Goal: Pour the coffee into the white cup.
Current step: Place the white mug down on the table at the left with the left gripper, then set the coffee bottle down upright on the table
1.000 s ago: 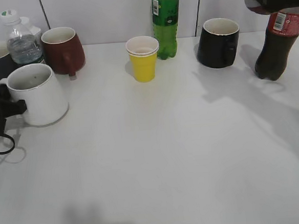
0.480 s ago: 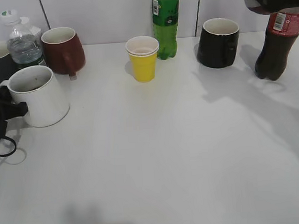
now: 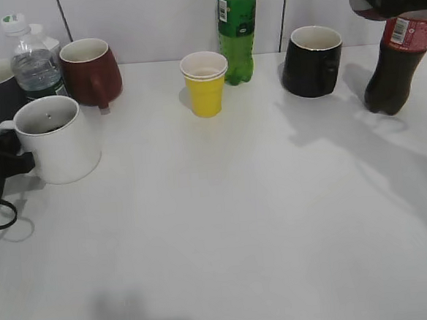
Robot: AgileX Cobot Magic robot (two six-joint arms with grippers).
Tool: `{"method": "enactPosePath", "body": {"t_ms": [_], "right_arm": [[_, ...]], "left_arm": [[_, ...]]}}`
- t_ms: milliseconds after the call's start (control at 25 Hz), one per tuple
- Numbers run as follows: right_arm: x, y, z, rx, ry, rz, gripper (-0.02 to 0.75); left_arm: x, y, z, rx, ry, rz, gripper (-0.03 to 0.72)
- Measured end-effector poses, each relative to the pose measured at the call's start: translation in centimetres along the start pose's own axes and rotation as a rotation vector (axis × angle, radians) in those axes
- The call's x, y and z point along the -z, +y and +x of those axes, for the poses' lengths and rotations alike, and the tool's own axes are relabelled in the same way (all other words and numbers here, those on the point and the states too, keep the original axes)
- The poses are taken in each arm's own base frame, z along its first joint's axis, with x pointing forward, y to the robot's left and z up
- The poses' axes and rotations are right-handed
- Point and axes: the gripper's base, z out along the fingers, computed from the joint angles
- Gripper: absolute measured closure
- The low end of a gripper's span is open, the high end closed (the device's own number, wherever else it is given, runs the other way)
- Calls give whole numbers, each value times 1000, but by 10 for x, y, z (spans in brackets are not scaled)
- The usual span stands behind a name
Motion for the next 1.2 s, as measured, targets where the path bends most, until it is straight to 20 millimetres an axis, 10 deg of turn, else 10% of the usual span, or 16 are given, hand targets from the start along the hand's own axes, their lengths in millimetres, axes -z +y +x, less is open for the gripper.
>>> {"method": "enactPosePath", "body": {"t_ms": [600, 1200], "right_arm": [[-3, -4, 7, -10, 47, 35, 210], [-47, -11, 85, -109, 173, -49, 210]], "left_arm": [[36, -1, -23, -15, 120, -7, 431], [97, -19, -86, -92, 32, 53, 431]]}}
